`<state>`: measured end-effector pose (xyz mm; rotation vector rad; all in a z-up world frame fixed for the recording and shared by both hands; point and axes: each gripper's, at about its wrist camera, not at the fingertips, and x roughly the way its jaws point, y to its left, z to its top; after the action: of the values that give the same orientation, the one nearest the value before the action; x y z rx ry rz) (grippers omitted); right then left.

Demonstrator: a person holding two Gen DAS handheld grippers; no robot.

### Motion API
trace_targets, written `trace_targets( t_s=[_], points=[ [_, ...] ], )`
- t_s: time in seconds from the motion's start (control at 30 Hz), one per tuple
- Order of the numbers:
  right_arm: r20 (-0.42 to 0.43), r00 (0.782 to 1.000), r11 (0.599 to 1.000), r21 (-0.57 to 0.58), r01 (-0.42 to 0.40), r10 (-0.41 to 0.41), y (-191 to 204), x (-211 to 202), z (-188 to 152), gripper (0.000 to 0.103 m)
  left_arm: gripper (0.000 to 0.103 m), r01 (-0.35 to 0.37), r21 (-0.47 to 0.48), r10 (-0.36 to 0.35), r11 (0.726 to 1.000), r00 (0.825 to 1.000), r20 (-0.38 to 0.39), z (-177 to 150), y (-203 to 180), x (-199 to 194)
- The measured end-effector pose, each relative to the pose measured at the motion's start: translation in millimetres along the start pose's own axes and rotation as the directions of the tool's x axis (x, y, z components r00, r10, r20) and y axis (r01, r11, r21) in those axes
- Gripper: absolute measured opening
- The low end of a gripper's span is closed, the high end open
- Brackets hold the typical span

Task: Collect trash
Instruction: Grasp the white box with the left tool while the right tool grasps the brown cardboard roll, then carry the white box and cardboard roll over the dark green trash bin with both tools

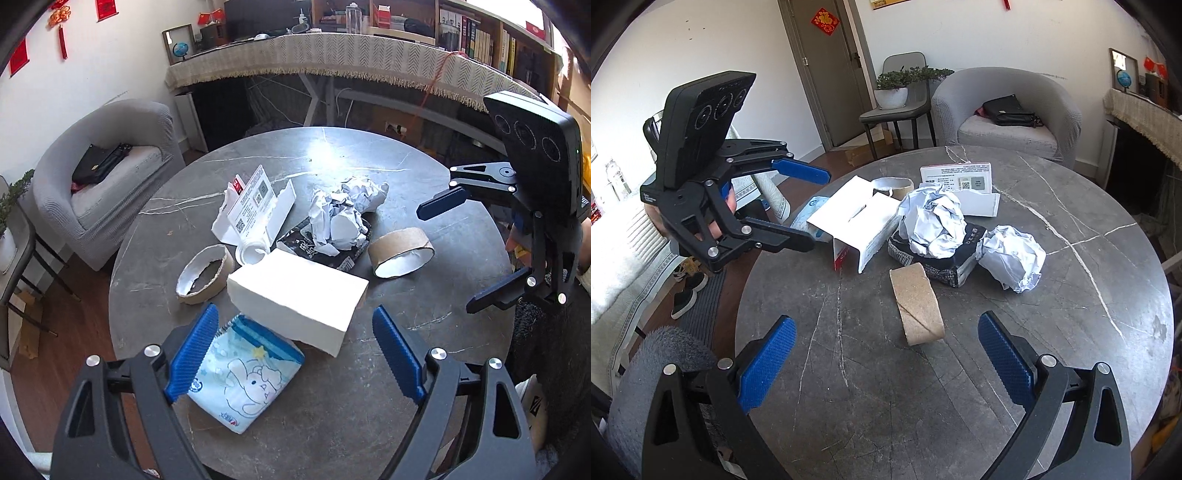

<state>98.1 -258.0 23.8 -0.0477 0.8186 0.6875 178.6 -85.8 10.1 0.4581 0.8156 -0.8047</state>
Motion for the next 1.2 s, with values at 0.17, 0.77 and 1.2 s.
trace_targets(
  t_s=[0.17, 0.77, 1.2],
  points=[
    [-0.013, 1.0, 1.0, -0.002, 0.001, -0.001, -5, 6, -1, 0.1, 0.088, 0.072, -0.001, -0.072, 0.997, 0.997, -0.01, 9, 9, 16],
    [-0.033, 0.998, 0.998, -0.033, 0.059, -0.06, -5, 21, 10, 0.059, 0.079, 0.139, -0.114, -0.131, 0.984, 0.989, 0.073, -1, 13, 11],
    [-0.024, 0.996, 0.996, -0.013, 0.084, -0.084, -10, 15, 13, 0.021, 0.079, 0.102, -0.198, -0.066, 0.975, 0.981, 0.182, 5, 2, -32]
  ],
)
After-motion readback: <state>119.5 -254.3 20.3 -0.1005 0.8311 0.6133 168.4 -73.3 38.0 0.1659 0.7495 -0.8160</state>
